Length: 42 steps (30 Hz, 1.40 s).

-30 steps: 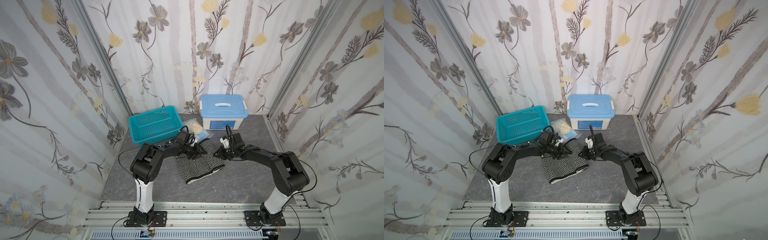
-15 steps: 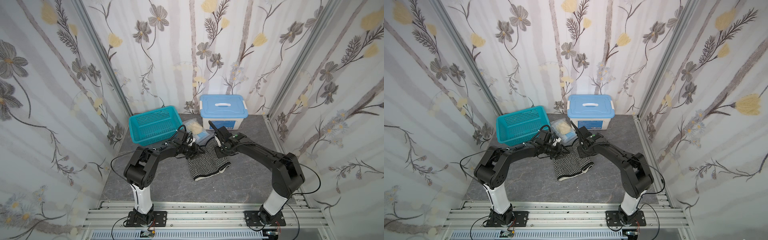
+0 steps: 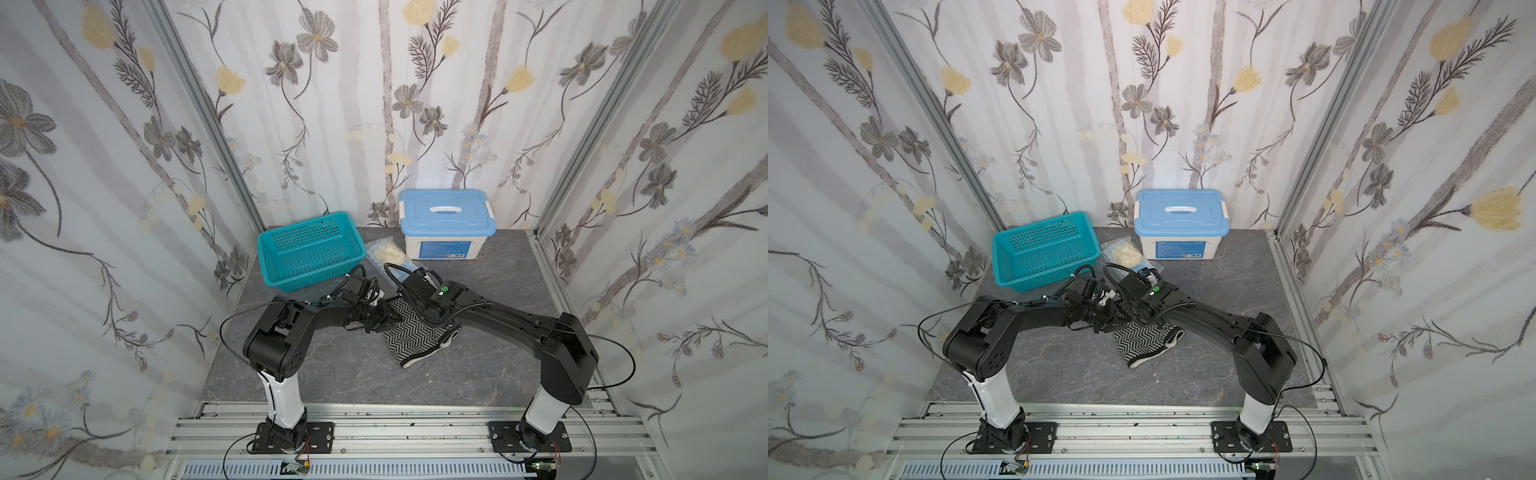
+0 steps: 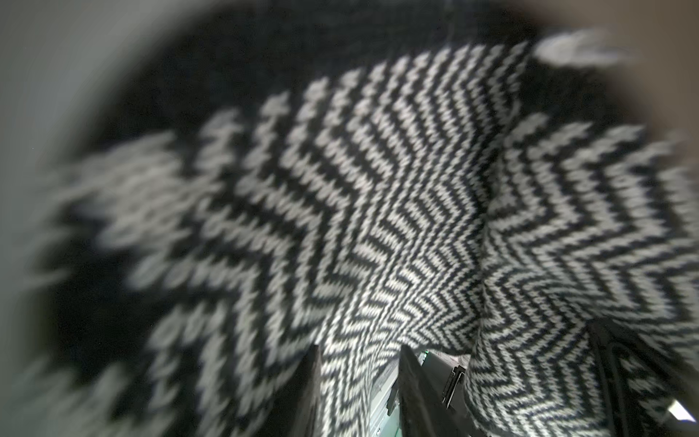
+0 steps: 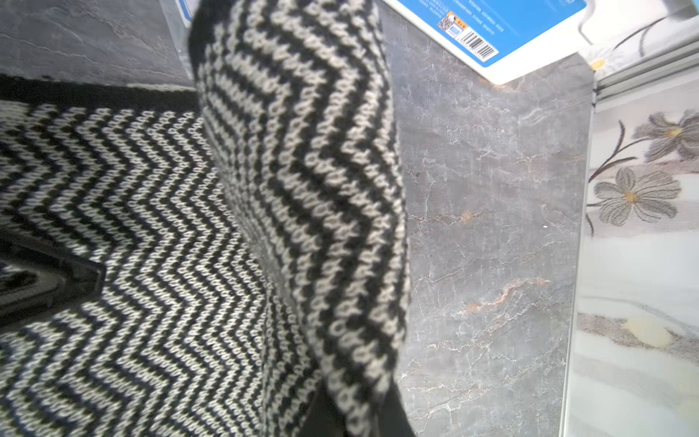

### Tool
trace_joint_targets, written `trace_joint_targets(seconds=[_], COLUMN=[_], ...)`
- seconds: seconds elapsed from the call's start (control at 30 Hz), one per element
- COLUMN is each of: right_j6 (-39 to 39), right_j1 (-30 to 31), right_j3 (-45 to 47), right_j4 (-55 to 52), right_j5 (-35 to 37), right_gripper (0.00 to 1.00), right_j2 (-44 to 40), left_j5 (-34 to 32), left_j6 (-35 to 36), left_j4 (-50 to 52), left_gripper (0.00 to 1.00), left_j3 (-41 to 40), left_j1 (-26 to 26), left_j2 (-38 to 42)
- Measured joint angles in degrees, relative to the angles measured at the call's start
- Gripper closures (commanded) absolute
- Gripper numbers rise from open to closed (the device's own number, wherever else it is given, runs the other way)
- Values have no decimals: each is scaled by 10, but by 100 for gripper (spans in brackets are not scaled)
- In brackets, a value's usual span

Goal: Roll up the scarf and place it into the basket
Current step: Roll the scarf at the center of the board.

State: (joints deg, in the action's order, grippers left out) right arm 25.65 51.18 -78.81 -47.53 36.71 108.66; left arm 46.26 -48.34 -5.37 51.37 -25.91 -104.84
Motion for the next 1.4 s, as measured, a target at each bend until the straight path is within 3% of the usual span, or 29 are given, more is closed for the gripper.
trace_joint_targets(seconds=[0.43,0.67,0.87,1.07,1.4], right_j6=[15,28,52,53,43], right_j1=[69,118,140,142,136], right_j3=[7,-12,-26,2,68], right_j4=[37,32,21,74,161], right_j5=[87,133,146,128,77], right_gripper=[100,100,100,100,100], right_j2=[72,129,175,172,135], left_j5=[31,46,52,109,186], left_j6=[-34,-53,43,86,89], left_j4=[-70,-70,66,131,131], left_gripper=[70,68,64,64,63], left_j3=[-31,-50,47,114,274], left_j1=[47,116,156,166,85], left_j2=[9,27,83,57,-50])
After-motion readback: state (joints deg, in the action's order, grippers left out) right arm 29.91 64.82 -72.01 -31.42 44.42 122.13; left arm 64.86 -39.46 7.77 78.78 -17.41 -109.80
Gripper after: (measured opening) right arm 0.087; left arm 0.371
